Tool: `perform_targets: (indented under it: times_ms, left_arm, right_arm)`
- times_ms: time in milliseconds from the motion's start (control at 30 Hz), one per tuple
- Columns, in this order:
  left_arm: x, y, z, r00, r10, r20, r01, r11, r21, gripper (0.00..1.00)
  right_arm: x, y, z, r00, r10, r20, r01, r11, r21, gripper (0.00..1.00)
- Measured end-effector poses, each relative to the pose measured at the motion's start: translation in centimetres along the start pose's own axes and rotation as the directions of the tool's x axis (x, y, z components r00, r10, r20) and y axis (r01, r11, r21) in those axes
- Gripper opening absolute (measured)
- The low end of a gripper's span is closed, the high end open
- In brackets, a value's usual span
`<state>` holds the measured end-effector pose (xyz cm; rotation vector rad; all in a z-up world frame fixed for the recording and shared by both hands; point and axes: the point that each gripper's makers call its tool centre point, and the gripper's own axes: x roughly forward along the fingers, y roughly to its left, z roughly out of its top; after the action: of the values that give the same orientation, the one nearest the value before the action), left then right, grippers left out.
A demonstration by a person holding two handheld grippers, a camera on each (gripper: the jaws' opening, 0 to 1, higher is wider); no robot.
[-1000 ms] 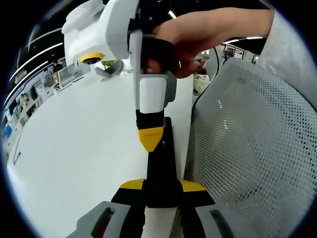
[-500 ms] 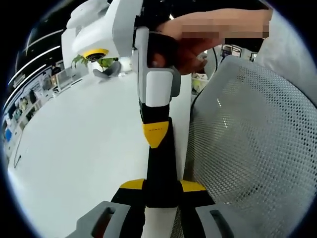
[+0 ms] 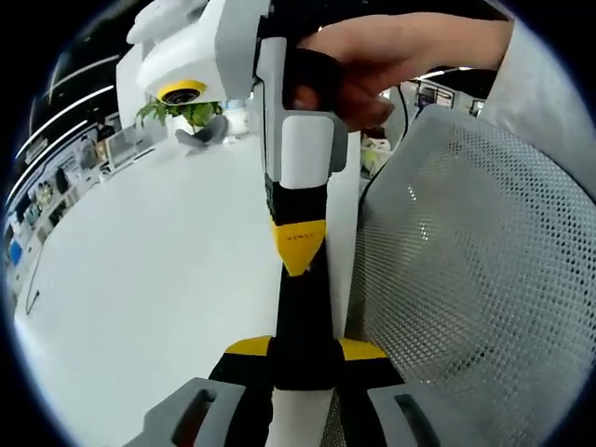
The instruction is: Press the specified remote control buttons in sequence, fully releasing each button before pressing the next.
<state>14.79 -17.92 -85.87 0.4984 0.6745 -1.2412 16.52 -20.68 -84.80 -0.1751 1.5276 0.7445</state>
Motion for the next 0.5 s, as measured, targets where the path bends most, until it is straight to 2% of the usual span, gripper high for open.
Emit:
perform_targets:
  times_ms: [267, 500]
  left_arm:
    - [0.0, -0.01, 0.0, 1.0, 0.0, 0.002, 0.0, 1.0, -0.001, 0.25]
    - [0.01, -0.03, 0.02, 1.0, -0.002, 0.004, 0.002, 1.0, 0.0, 0.25]
  right_arm:
    - [0.34, -0.36, -0.44, 1.0, 0.003, -0.002, -0.003, 1.0, 0.009, 0.0]
    - [0.47, -0.5, -0.59, 0.999, 0.035, 0.02, -0.036, 0.997, 0.068, 0.0]
